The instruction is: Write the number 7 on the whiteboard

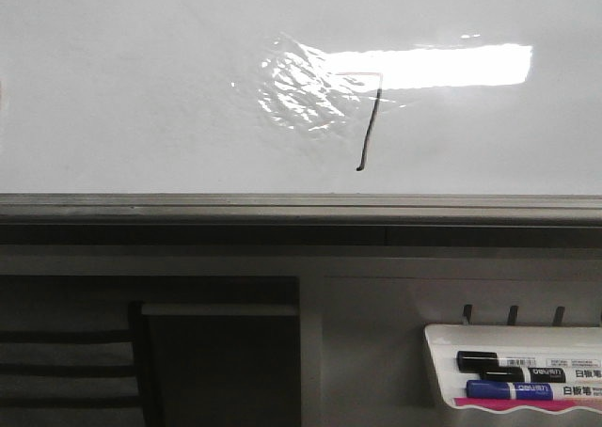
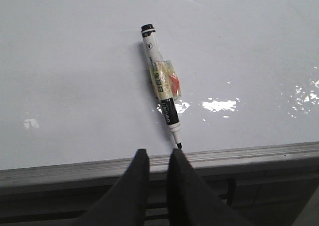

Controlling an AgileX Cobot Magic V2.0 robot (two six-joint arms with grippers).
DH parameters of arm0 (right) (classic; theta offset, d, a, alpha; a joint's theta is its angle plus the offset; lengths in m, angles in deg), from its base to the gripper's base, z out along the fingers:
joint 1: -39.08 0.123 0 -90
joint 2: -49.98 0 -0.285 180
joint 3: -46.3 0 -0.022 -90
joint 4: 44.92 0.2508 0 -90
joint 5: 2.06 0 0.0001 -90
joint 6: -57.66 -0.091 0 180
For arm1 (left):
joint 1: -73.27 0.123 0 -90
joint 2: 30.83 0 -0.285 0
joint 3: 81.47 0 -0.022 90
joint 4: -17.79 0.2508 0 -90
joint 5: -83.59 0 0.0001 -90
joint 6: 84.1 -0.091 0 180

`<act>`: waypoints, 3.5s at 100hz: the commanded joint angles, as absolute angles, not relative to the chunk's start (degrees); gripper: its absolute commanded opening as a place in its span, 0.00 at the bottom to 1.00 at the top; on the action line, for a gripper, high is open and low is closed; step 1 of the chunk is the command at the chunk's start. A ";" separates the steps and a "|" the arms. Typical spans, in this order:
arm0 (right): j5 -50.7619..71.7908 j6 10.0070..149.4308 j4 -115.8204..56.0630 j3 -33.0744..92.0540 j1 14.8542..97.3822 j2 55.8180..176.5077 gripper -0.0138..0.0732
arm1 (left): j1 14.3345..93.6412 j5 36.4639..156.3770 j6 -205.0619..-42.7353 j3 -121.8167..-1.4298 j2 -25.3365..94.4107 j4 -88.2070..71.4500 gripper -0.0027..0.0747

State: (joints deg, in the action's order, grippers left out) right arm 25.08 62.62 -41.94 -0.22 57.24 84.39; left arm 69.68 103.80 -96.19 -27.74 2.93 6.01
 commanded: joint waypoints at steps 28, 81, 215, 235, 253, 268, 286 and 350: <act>20.78 62.71 -42.68 1.09 56.85 84.63 0.08 | 69.82 99.14 -95.90 -29.22 3.10 5.23 0.01; 20.78 62.71 -42.68 1.09 56.85 84.63 0.08 | 70.04 99.19 -95.90 -23.20 -13.91 5.23 0.01; 20.78 62.71 -42.68 1.09 56.85 84.63 0.08 | 69.84 79.84 -87.77 -2.33 -25.04 13.42 0.01; 20.62 62.71 -42.81 -0.97 55.45 80.62 0.08 | 69.84 79.84 -87.77 -2.33 -25.04 13.42 0.01; 14.79 62.71 -42.93 -8.51 48.92 71.76 0.08 | 69.84 79.84 -87.77 -2.33 -25.04 13.42 0.01; 9.67 62.71 -42.93 -16.26 43.77 64.44 0.08 | 69.84 79.84 -87.77 -2.33 -25.04 13.42 0.01; 4.59 62.71 -42.93 -25.70 40.66 59.08 0.08 | 69.84 79.84 -87.77 -2.33 -25.04 13.42 0.01; -0.63 62.71 -42.93 -33.16 40.15 56.07 0.08 | 69.84 79.84 -87.77 -2.33 -25.04 13.42 0.01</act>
